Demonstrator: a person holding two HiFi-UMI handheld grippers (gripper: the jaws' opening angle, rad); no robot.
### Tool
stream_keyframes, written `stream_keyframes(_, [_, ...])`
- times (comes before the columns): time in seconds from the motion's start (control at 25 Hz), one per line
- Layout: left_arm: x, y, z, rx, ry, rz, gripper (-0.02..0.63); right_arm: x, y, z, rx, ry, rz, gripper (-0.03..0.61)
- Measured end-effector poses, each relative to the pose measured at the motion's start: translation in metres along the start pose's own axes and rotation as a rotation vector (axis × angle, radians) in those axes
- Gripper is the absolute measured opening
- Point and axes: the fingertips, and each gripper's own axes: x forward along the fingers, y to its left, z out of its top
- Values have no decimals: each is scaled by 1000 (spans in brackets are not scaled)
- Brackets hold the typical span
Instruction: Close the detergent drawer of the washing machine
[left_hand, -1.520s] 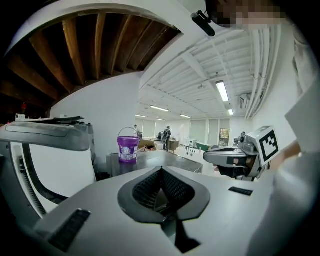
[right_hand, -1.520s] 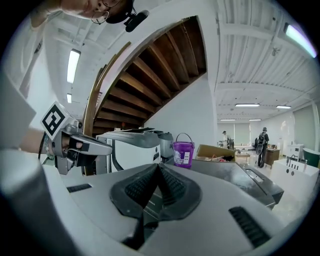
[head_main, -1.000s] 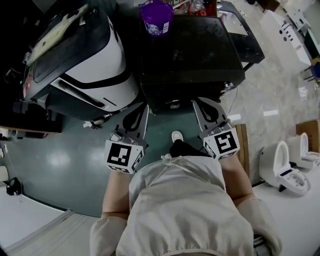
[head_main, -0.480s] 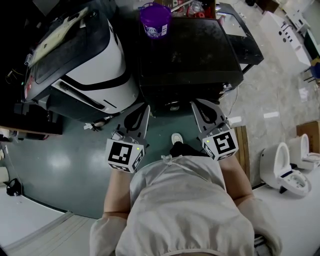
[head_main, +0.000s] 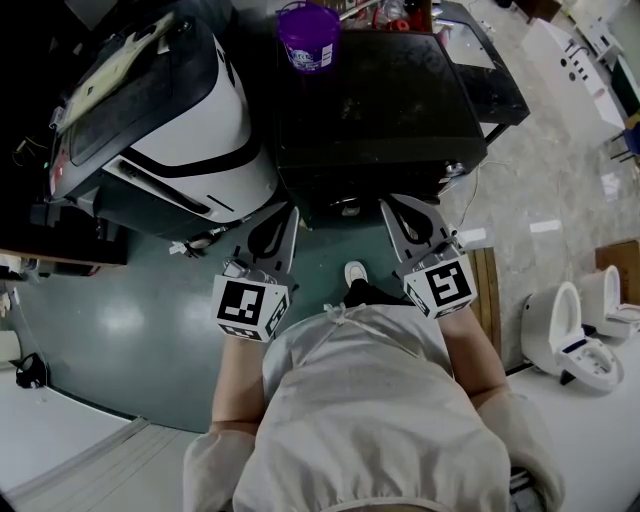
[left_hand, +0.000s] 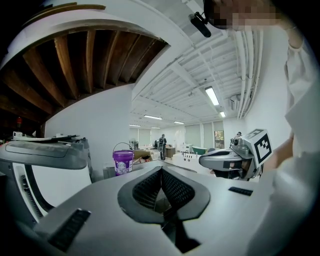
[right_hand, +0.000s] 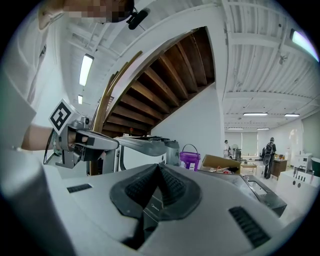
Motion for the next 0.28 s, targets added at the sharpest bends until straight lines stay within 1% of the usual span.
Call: stream_keyframes(0.28, [2, -2, 4, -6, -9, -6, 18, 2, -1, -3, 12, 15, -7, 2])
